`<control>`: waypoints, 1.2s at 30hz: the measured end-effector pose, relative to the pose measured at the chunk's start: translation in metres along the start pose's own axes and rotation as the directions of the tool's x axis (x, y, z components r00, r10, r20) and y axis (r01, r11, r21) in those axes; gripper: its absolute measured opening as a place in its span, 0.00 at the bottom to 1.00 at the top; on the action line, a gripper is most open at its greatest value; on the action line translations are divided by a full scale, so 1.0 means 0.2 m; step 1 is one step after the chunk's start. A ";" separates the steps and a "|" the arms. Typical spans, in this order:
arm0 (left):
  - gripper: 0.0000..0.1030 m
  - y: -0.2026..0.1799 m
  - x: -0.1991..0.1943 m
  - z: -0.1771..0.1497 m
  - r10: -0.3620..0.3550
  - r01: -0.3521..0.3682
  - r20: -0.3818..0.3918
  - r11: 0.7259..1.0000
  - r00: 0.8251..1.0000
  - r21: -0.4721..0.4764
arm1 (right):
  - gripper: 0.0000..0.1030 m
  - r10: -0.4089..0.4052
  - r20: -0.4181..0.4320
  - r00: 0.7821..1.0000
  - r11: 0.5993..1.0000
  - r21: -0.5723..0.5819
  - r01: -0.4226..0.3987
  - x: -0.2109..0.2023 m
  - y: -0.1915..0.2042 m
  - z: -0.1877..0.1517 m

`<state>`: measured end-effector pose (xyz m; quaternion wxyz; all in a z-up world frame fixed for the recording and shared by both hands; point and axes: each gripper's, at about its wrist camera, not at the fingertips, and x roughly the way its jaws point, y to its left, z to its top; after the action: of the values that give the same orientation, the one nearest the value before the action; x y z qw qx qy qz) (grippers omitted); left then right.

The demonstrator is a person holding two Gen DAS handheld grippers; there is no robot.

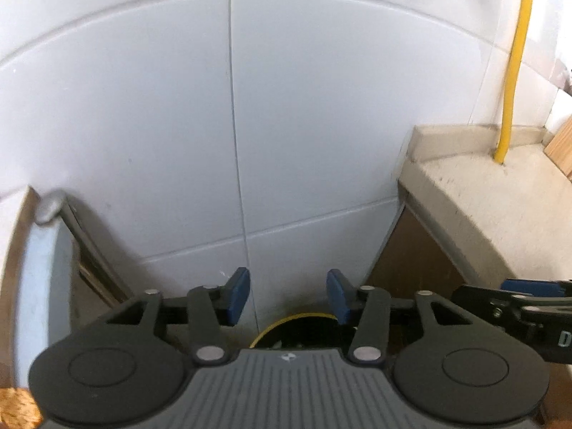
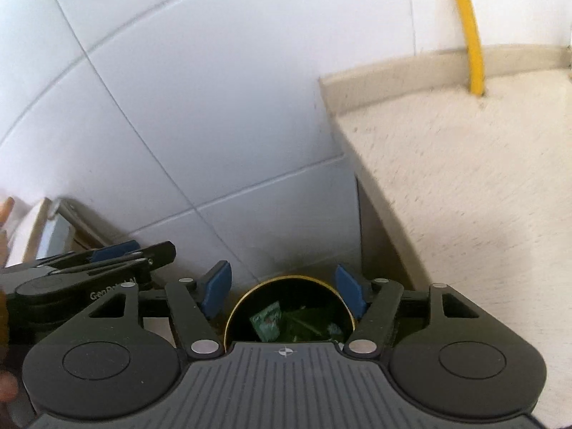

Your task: Collect trash

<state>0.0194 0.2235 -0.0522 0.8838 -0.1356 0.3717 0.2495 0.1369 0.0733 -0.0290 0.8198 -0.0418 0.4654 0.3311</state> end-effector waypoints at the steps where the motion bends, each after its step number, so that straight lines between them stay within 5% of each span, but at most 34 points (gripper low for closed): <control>1: 0.42 0.00 -0.02 0.00 0.003 -0.003 0.013 1.000 1.000 0.003 | 0.71 0.000 0.011 1.000 1.000 -0.001 0.000 -0.03 0.00 0.00; 6: 0.44 0.01 -0.09 0.00 0.014 -0.013 0.064 1.000 0.998 -0.010 | 0.73 -0.003 0.055 0.998 1.000 -0.005 0.003 -0.12 0.02 -0.02; 14: 0.67 -0.01 -0.27 -0.07 0.051 -0.058 0.153 0.997 0.987 0.042 | 0.75 -0.007 0.108 0.994 1.000 -0.015 0.009 -0.20 0.05 -0.04; 18: 0.70 -0.01 -0.39 -0.11 0.048 -0.061 0.234 0.997 0.971 0.048 | 0.75 -0.007 0.136 0.991 1.000 -0.020 0.010 -0.24 0.06 -0.05; 20: 0.76 0.00 -0.48 -0.14 0.098 -0.117 0.333 0.992 0.938 0.037 | 0.75 -0.011 0.178 0.984 0.999 -0.033 0.017 -0.29 0.08 -0.07; 23: 0.98 -0.02 -0.63 -0.21 0.183 -0.233 0.526 0.972 0.831 0.030 | 0.78 -0.018 0.254 0.967 0.997 -0.073 0.038 -0.37 0.11 -0.08; 27: 0.98 -0.08 -0.74 -0.23 0.229 -0.340 0.682 0.940 0.694 0.030 | 0.79 -0.016 0.330 0.944 0.991 -0.120 0.059 -0.44 0.15 -0.08; 29: 0.98 -0.09 -0.76 -0.23 0.232 -0.361 0.707 0.932 0.669 0.036 | 0.80 -0.006 0.362 0.932 0.990 -0.128 0.056 -0.47 0.17 -0.07; 33: 0.98 -0.07 -0.79 -0.21 0.217 -0.334 0.705 0.942 0.675 0.030 | 0.81 0.008 0.399 0.917 0.990 -0.134 0.050 -0.51 0.18 -0.06; 36: 0.98 -0.08 -0.83 -0.22 0.223 -0.338 0.718 0.941 0.660 0.018 | 0.82 0.011 0.420 0.907 0.988 -0.143 0.054 -0.54 0.19 -0.07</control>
<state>-0.0980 0.1338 0.0388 0.9162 0.0958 0.0391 0.3871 0.0663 0.0429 0.0576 0.8986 -0.0370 0.2513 0.3577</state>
